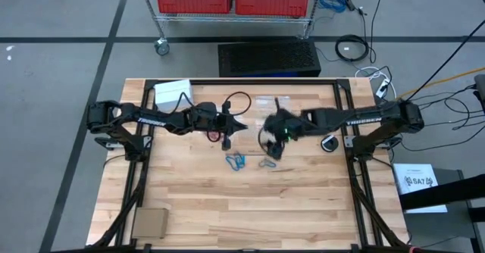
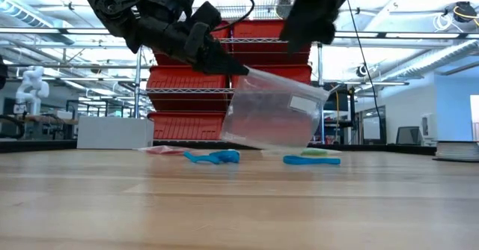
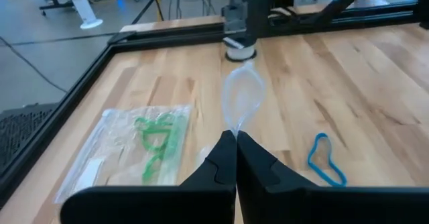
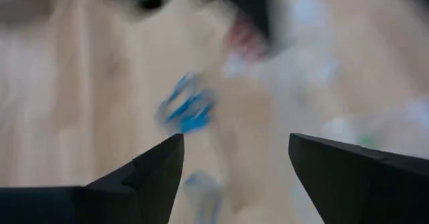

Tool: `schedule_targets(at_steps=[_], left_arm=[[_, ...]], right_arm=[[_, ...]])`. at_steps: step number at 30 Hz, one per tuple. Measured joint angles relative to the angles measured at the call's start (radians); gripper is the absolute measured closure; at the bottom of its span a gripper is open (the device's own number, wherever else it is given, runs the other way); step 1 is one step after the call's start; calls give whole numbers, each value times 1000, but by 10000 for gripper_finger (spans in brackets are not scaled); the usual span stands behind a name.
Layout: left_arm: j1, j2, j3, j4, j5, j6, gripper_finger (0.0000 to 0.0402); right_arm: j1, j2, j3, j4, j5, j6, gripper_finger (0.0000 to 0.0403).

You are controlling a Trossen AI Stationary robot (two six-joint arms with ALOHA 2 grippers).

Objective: Sort rubber bands
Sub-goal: Put the blue rubber band into the bottom right transparent zip lock bag

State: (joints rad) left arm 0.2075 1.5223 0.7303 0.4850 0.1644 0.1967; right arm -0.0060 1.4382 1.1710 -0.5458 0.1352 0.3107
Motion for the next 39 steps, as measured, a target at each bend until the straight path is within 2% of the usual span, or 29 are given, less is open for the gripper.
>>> schedule_targets(at_steps=[3,9,15,20,24,28,32,37,39], left_arm=[[13,0,0,-9,-5,0,401],[19,0,0,-8,-9,-1,401],[19,0,0,-9,-9,0,401],[20,0,0,-24,-10,9,401],[20,0,0,-25,-12,18,401],[21,0,0,-24,-12,18,401],[22,0,0,-22,-12,18,401],[22,0,0,-23,-12,18,401],[22,0,0,-23,-12,18,401]], right_arm=[[80,2,0,-73,-37,46,140],[230,93,0,-153,-3,151,140],[264,204,-10,-177,77,210,140],[225,228,-150,-33,39,269,141],[201,229,-280,179,-20,312,141],[203,247,-342,298,-21,342,151],[206,275,-349,297,33,356,212],[204,303,-350,290,71,351,359],[210,299,-343,288,69,344,389]])
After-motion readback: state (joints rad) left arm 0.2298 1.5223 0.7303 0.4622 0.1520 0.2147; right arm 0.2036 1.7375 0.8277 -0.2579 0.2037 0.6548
